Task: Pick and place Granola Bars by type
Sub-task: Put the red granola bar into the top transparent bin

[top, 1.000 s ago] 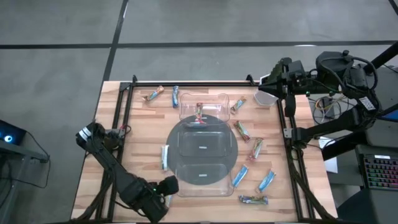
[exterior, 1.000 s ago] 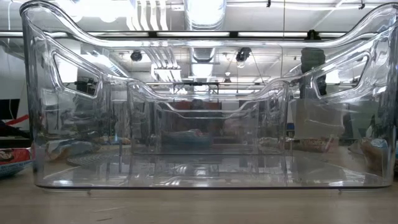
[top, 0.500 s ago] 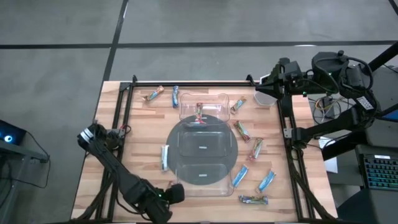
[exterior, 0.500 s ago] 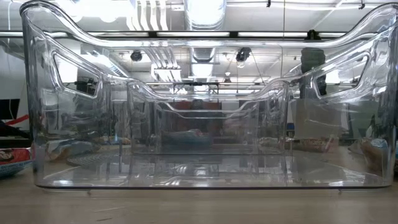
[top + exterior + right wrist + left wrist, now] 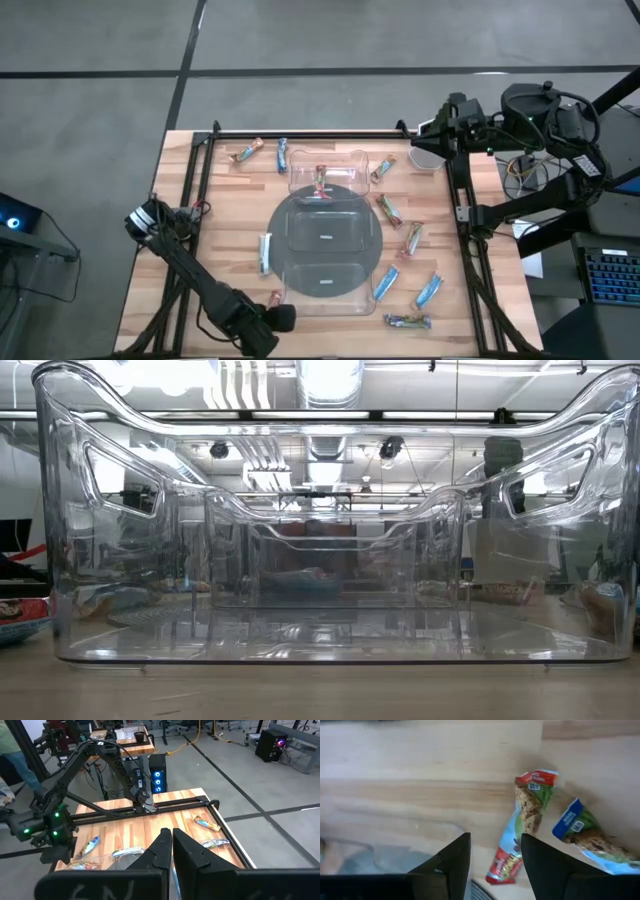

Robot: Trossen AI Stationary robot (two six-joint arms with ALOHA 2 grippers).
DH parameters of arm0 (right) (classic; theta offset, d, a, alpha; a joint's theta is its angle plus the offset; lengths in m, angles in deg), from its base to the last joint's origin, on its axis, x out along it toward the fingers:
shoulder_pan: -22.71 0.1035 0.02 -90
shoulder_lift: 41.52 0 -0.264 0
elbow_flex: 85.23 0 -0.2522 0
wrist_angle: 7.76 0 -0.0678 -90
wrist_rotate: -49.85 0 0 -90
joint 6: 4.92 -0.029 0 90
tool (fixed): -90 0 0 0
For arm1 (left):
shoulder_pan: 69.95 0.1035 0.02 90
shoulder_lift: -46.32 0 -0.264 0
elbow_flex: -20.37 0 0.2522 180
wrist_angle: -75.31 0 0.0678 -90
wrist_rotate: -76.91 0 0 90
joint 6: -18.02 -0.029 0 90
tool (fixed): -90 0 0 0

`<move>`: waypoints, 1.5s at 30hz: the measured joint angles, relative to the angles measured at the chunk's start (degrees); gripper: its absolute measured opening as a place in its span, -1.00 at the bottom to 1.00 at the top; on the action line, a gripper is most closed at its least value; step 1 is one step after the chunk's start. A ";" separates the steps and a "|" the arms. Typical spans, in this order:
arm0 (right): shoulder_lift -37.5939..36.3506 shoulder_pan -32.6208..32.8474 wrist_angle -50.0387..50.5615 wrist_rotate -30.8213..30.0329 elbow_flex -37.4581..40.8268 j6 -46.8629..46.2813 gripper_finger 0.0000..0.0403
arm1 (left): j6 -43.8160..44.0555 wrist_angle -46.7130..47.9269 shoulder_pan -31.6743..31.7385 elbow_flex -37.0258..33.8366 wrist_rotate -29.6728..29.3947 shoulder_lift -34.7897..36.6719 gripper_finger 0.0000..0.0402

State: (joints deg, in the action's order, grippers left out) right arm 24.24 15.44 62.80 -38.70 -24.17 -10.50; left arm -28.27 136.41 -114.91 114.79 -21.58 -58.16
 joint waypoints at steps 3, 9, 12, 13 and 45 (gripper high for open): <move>0.00 0.00 -0.01 0.00 0.00 0.00 -0.96 | -3.17 -1.30 -0.10 -1.16 0.07 0.00 -0.21; 0.00 0.00 0.00 0.00 0.00 -0.22 -0.96 | -8.21 -5.97 -0.68 -1.47 1.83 0.00 -0.21; 0.00 0.00 -0.01 0.00 0.00 -0.25 -0.96 | -11.45 -9.26 -1.50 -1.47 1.94 0.00 -0.21; 0.00 0.00 0.00 0.00 0.00 -0.24 -0.96 | -12.24 -10.24 -1.66 -1.51 1.95 0.00 -0.21; 0.02 0.00 -0.07 -0.09 0.00 -2.38 -0.96 | -13.18 -16.89 -1.49 -14.45 0.29 -1.78 -0.21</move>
State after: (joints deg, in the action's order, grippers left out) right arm 24.26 15.44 62.73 -38.78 -24.17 -12.88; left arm -41.45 119.52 -116.41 100.34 -21.29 -59.94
